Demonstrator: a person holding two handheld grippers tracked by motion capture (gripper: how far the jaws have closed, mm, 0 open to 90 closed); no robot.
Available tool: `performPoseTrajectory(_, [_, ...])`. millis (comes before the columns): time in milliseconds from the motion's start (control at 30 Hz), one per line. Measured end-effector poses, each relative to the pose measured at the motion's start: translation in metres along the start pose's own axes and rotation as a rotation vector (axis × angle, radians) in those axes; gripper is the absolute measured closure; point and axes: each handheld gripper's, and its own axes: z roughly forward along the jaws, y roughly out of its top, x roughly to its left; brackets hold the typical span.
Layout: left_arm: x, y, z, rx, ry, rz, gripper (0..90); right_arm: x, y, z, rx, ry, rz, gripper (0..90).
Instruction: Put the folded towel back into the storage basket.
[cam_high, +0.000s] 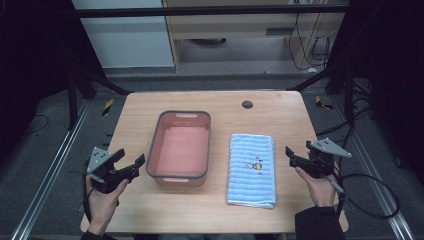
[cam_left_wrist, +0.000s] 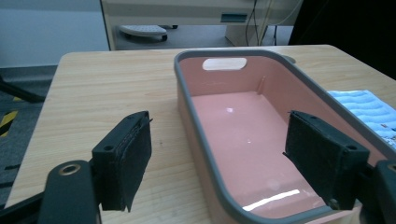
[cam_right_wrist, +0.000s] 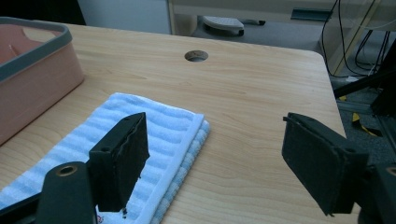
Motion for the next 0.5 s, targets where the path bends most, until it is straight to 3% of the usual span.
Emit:
performPoseTrajectory(100, [-0.006, 0.002, 0.002, -0.008, -0.007, 0.021, 22.0, 0.0, 0.002, -0.001, 0.004, 0.005, 0.0, 23.1])
performPoseTrajectory(267, [-0.012, 0.003, 0.005, 0.0, -0.016, 0.022, 22.2, 0.001, 0.004, 0.0, 0.02, 0.026, -0.01, 26.3])
performPoseTrajectory(500, [-0.032, 0.013, 0.012, -0.022, -0.04, 0.031, 24.5, -0.003, 0.007, -0.001, 0.028, 0.039, -0.005, 31.1])
